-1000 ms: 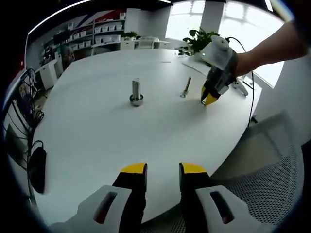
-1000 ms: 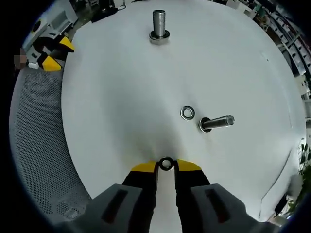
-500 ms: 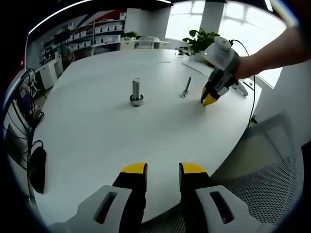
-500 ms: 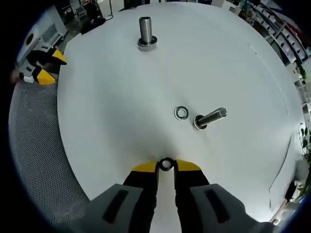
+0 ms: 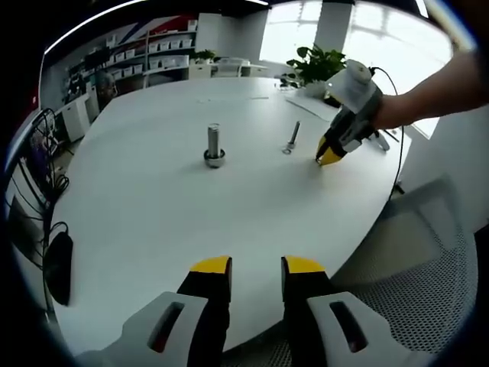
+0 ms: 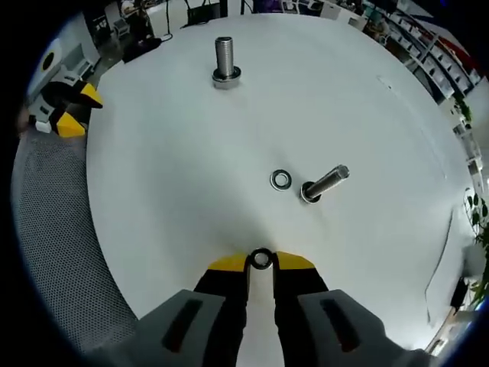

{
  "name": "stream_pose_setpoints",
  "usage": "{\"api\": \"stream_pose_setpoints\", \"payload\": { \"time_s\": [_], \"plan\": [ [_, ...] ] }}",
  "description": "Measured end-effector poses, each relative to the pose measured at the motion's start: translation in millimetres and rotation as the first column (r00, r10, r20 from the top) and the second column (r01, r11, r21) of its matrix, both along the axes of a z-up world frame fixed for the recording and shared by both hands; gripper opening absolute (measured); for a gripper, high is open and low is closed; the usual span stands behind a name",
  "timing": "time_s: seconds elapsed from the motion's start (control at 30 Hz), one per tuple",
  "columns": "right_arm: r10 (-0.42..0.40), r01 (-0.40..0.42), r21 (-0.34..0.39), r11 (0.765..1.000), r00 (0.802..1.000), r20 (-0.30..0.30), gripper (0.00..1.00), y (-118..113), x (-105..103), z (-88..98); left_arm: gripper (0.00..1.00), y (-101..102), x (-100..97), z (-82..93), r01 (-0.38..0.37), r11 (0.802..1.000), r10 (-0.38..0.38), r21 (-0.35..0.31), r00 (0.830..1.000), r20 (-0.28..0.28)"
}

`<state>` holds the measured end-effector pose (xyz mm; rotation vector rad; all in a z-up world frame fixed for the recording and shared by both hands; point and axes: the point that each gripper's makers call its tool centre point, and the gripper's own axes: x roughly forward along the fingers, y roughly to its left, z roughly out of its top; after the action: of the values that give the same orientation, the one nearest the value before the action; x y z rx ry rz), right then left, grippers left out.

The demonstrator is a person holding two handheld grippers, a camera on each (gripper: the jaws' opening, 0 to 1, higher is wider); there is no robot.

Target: Place the washer onto the threaded stud by aligning its center hole with the stud, sliding it down to the base, and recovering from edge contact or off-axis alignment until the washer reaches the visible bottom stop.

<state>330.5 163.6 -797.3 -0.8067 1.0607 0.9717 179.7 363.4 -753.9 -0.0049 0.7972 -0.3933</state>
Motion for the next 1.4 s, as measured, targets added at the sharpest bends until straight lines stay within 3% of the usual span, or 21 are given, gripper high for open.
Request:
{"api": "stream_pose_setpoints", "payload": {
  "time_s": [0.97,1.4],
  "plan": [
    [-0.039,0.027,0.108,0.994,0.993,0.115,0.13,22.1,49.1,61.0,0.24,-1.5,0.7,2.3,0.004,1.000,-0.004,-0.012,1.000,0.012],
    [-0.024,0.007,0.121,0.993,0.990,0.139,0.14,28.5,55.8,66.7,0.24,-2.2,0.5,2.8,0.006,1.000,-0.006,-0.014,1.000,0.013]
  ]
}}
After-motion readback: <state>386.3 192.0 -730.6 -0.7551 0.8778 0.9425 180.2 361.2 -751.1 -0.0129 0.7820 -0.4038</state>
